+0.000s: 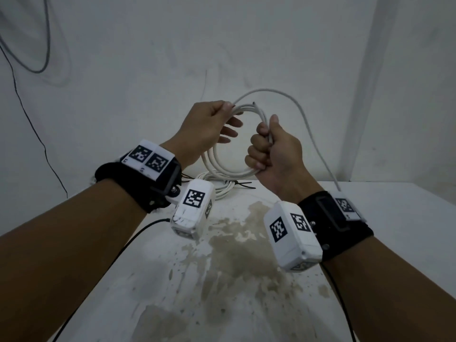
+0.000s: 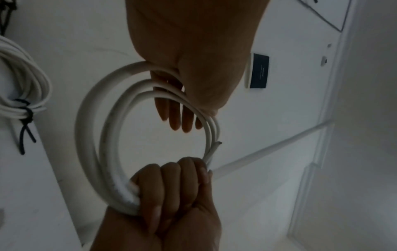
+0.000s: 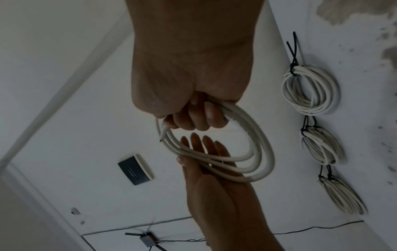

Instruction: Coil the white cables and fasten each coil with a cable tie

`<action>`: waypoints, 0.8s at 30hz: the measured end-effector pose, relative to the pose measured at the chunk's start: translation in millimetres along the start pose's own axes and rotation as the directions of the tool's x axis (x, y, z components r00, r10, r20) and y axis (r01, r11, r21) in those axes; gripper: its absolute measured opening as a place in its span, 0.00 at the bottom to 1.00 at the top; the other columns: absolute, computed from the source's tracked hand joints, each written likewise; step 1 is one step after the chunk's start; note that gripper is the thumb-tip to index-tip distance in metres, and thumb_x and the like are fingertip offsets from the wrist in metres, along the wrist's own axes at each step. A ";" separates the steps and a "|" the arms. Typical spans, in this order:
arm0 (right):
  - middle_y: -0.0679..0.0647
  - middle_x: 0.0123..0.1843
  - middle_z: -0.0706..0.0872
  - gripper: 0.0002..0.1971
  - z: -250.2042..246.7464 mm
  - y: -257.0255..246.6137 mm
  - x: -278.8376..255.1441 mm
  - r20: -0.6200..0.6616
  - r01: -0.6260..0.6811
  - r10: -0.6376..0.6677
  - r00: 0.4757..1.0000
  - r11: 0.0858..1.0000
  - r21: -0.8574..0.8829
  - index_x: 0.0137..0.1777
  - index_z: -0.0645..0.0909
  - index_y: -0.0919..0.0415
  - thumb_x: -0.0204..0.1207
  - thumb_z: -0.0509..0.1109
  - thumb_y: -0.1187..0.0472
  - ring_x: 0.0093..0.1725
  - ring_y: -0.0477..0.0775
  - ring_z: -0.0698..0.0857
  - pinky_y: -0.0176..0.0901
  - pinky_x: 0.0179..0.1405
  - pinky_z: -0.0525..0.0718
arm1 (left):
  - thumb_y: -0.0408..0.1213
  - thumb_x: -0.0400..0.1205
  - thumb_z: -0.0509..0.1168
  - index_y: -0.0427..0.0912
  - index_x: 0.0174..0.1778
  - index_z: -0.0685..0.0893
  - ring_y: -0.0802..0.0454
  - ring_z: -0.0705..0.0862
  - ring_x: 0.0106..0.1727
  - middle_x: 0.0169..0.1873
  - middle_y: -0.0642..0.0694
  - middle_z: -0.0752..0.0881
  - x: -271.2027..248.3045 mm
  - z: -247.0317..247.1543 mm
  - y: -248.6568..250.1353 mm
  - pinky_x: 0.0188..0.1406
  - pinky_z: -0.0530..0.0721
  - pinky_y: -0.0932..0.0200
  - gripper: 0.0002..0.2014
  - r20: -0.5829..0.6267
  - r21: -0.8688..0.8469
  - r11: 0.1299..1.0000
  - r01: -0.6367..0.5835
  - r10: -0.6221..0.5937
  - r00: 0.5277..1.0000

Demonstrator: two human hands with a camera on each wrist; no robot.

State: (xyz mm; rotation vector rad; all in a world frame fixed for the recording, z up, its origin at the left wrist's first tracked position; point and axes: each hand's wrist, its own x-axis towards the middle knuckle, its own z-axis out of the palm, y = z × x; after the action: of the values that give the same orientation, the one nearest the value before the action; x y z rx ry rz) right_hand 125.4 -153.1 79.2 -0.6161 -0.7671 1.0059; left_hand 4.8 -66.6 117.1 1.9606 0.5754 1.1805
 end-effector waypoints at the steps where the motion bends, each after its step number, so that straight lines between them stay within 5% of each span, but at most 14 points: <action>1: 0.46 0.21 0.57 0.23 0.3 1.5 -0.3 0.000 -0.005 0.005 1.000 1.000 0.003 0.34 0.68 0.55 0.90 0.50 0.45 0.18 0.45 0.53 0.38 0.19 0.51 | 0.42 0.90 0.59 0.37 0.55 0.89 0.51 0.92 0.40 0.44 0.44 0.92 0.9 -0.8 1.0 0.40 0.89 0.60 0.15 -0.011 -0.039 0.999 -0.007 0.006 1.000; 4: 0.46 0.21 0.57 0.24 2.9 5.1 1.2 -0.032 0.015 -0.014 0.999 1.000 0.025 0.34 0.68 0.55 0.90 0.49 0.45 0.18 0.45 0.53 0.39 0.20 0.50 | 0.38 0.85 0.68 0.35 0.43 0.88 0.47 0.93 0.40 0.38 0.41 0.93 6.4 1.9 2.5 0.41 0.91 0.56 0.10 -0.214 -0.214 0.976 0.024 -0.071 0.974; 6: 0.46 0.21 0.57 0.23 4.6 7.6 4.5 -0.079 0.052 -0.047 0.996 0.997 0.062 0.34 0.67 0.54 0.91 0.49 0.45 0.19 0.45 0.52 0.38 0.19 0.51 | 0.34 0.82 0.67 0.35 0.35 0.84 0.44 0.91 0.36 0.33 0.40 0.91 9.5 1.0 -2.5 0.44 0.92 0.48 0.10 -0.368 -0.404 0.903 0.147 -0.307 0.877; 8: 0.46 0.21 0.57 0.23 3.7 8.1 9.0 -0.133 0.103 -0.089 0.987 0.989 0.106 0.34 0.67 0.54 0.91 0.49 0.45 0.18 0.45 0.52 0.36 0.16 0.53 | 0.31 0.84 0.60 0.36 0.36 0.78 0.43 0.87 0.31 0.33 0.39 0.88 6.2 -1.0 -6.4 0.37 0.92 0.46 0.10 -0.271 -0.605 0.739 0.297 -0.542 0.796; 10: 0.46 0.21 0.56 0.24 1.5 8.0 12.8 -0.176 0.141 -0.117 0.977 0.981 0.132 0.34 0.67 0.54 0.91 0.49 0.45 0.18 0.45 0.52 0.36 0.14 0.55 | 0.30 0.87 0.53 0.36 0.41 0.73 0.41 0.85 0.29 0.36 0.36 0.83 -3.9 -0.4 -5.9 0.28 0.90 0.49 0.10 -0.128 -0.697 0.603 0.389 -0.638 0.759; 11: 0.46 0.21 0.56 0.24 1.1 8.7 13.9 -0.189 0.150 -0.123 0.974 0.979 0.136 0.34 0.67 0.54 0.91 0.49 0.45 0.18 0.45 0.52 0.36 0.14 0.55 | 0.28 0.88 0.50 0.35 0.41 0.72 0.40 0.85 0.31 0.34 0.34 0.83 -8.9 2.1 -5.7 0.32 0.91 0.47 0.10 -0.110 -0.707 0.584 0.398 -0.647 0.755; 14: 0.47 0.21 0.57 0.24 3.3 13.0 13.9 -0.183 0.130 -0.103 0.978 0.981 0.144 0.34 0.67 0.54 0.91 0.49 0.45 0.17 0.45 0.53 0.35 0.14 0.55 | 0.25 0.86 0.49 0.30 0.40 0.78 0.41 0.89 0.36 0.29 0.36 0.87 -14.0 13.9 -9.5 0.56 0.89 0.43 0.14 -0.183 -0.638 0.692 0.337 -0.562 0.807; 19: 0.47 0.21 0.58 0.24 1.8 12.5 11.5 -0.132 0.020 -0.011 0.991 0.998 0.061 0.34 0.68 0.55 0.90 0.49 0.44 0.18 0.46 0.53 0.37 0.16 0.55 | 0.40 0.91 0.57 0.30 0.46 0.85 0.49 0.92 0.37 0.37 0.41 0.92 -10.9 10.8 -17.2 0.48 0.92 0.52 0.18 -0.168 -0.517 0.799 0.308 -0.447 0.878; 24: 0.47 0.21 0.57 0.23 -6.2 11.9 12.1 -0.118 -0.041 0.038 0.992 0.999 -0.025 0.34 0.66 0.54 0.90 0.50 0.44 0.18 0.46 0.53 0.37 0.17 0.53 | 0.29 0.90 0.54 0.28 0.53 0.84 0.45 0.90 0.45 0.47 0.36 0.91 -11.8 0.9 -18.4 0.51 0.91 0.54 0.13 -0.081 -0.388 0.890 0.240 -0.293 0.953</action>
State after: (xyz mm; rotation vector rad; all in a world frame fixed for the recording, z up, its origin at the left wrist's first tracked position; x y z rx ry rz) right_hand 128.3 -137.8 69.8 -0.7105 -0.6676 0.9872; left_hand 0.1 -64.0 95.8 1.4338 0.6176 1.1576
